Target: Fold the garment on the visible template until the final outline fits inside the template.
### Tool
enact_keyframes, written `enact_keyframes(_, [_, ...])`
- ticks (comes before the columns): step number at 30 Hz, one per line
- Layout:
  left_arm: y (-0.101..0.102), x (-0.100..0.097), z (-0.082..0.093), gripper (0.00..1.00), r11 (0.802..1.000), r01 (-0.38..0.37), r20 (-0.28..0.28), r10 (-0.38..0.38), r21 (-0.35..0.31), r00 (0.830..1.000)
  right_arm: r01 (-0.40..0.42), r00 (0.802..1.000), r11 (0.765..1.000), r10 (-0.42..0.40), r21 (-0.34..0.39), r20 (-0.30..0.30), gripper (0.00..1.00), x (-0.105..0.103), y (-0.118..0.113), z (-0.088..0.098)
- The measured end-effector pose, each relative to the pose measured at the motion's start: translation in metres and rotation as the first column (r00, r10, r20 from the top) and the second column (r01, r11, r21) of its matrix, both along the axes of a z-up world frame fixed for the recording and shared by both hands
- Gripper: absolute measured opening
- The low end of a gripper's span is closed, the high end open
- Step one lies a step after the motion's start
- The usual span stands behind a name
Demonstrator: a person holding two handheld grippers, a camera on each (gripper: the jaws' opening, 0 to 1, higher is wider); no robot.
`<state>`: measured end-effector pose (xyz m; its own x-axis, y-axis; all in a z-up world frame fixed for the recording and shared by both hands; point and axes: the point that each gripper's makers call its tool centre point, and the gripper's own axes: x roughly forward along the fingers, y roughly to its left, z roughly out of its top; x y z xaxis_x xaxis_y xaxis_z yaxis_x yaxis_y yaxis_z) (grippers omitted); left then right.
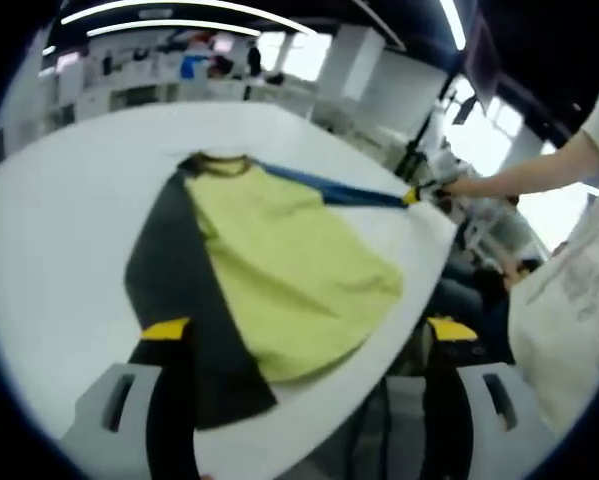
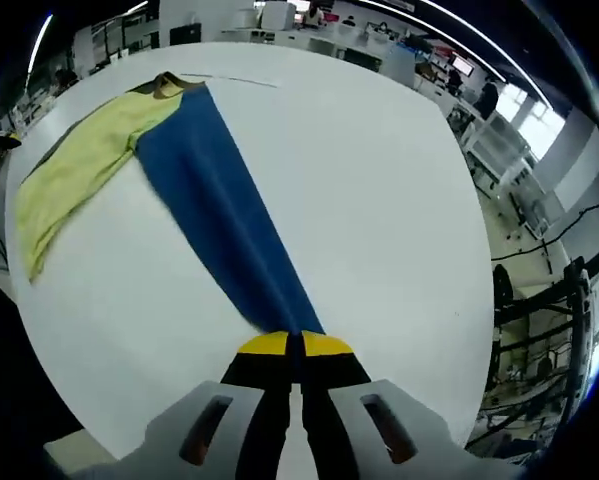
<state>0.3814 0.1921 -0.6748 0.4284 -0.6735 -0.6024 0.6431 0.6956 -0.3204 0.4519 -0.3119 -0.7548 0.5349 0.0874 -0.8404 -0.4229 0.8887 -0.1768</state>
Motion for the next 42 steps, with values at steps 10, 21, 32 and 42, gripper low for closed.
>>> enact_keyframes(10, [-0.015, 0.006, 0.004, 0.92, 1.0, 0.027, 0.002, -0.027, -0.003, 1.0, 0.004, 1.0, 1.0, -0.004, 0.018, -0.007, 0.03, 0.013, -0.011, -0.002])
enact_keyframes(21, [-0.017, 0.004, 0.0, 0.93, 0.999, 0.036, -0.012, -0.036, 0.006, 0.999, -0.041, 0.998, 0.996, 0.045, 0.074, -0.05, 0.03, 0.004, -0.008, -0.008])
enact_keyframes(32, [-0.02, 0.001, -0.002, 0.93, 1.0, 0.031, -0.015, -0.031, -0.002, 0.999, -0.071, 0.994, 0.992, 0.08, 0.102, -0.081, 0.03, 0.004, -0.007, -0.008])
enact_keyframes(42, [-0.02, -0.002, -0.004, 0.93, 1.0, 0.024, -0.02, -0.024, -0.004, 1.0, -0.063, 0.993, 0.991, 0.075, 0.117, -0.095, 0.26, -0.007, -0.006, -0.012])
